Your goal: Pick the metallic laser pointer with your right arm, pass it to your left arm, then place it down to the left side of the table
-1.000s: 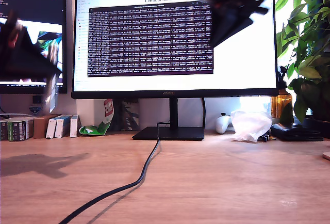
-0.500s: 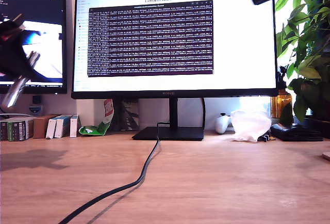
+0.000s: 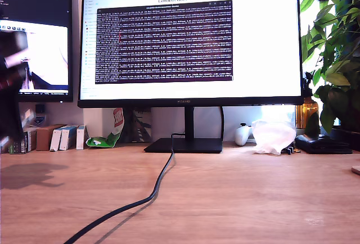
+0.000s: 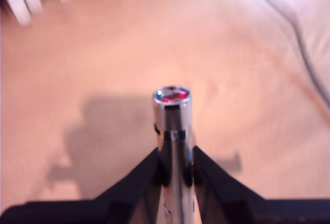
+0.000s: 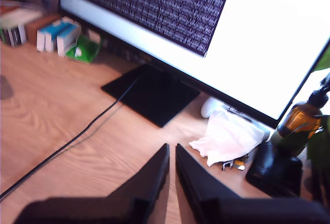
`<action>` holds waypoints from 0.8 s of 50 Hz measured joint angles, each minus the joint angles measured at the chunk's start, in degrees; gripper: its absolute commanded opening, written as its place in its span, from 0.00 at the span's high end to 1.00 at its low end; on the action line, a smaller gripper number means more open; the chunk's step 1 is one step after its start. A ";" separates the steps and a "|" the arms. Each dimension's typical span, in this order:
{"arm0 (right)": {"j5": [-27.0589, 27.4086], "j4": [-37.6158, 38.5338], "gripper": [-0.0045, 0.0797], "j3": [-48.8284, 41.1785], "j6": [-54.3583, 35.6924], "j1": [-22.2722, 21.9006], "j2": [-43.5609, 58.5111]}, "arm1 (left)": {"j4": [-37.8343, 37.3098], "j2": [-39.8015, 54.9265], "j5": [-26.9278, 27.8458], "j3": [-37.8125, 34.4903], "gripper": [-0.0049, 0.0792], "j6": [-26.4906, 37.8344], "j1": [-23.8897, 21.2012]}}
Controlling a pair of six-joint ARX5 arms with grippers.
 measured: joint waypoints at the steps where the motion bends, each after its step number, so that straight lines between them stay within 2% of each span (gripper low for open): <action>1: 0.02 -0.55 0.96 -0.24 -0.22 0.15 -0.79 | -0.61 0.72 0.00 0.74 0.97 0.09 -0.02; 13: 1.27 -7.87 0.96 -1.20 -0.66 0.52 -7.02 | -5.42 6.99 -1.44 7.80 0.97 0.90 -0.57; 25: 3.21 -11.02 0.96 -1.22 -0.68 0.52 -12.76 | -7.63 12.70 -2.12 8.15 0.97 1.44 -0.85; 40: 4.02 -13.81 0.96 -1.22 -0.63 0.52 -13.68 | -8.85 13.27 -3.50 8.15 0.97 1.70 -1.09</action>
